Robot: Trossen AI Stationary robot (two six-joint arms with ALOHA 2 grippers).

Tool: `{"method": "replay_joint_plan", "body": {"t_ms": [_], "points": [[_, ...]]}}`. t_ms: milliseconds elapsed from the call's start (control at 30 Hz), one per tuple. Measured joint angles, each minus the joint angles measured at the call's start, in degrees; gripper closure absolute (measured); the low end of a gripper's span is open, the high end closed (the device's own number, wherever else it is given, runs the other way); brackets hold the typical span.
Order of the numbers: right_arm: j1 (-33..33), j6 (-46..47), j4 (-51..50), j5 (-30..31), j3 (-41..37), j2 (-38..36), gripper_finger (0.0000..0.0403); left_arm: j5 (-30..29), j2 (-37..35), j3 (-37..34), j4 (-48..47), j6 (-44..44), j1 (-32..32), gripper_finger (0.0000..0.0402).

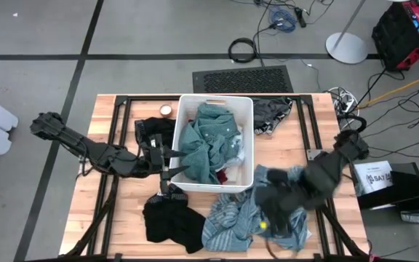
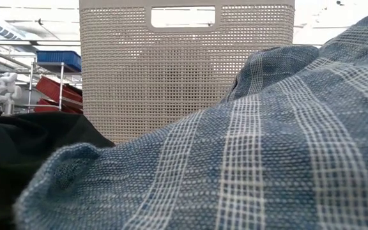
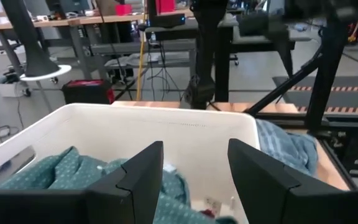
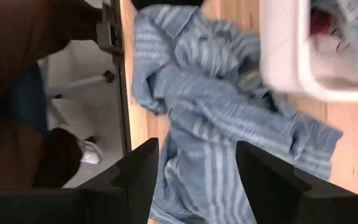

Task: Sort clothes
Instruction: Put the blue patterned shirt into the laundry bin

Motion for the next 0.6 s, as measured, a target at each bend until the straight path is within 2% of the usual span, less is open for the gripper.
{"method": "replay_joint_plan", "body": {"t_ms": [133,300,533,600], "points": [[8.7,9.5,3.4,5.6,-6.7,0.0,0.0202,0.1,2.8,0.0,4.0,0.0,0.0,0.0210],[17.0,18.3,14.6,7.9,-18.7,0.0,0.0202,3.6,6.5,0.0,11.2,-0.1,0.0,0.0210],[22.8,24.2,38.3,9.2,-37.2,0.1,0.0202,10.8,13.1,0.0,22.9,-2.8,0.0,0.0210],[23.1,24.4,43.7,11.8,-41.3,0.1,0.0202,11.5,14.8,0.0,25.1,-3.1,0.0,0.0210]]}}
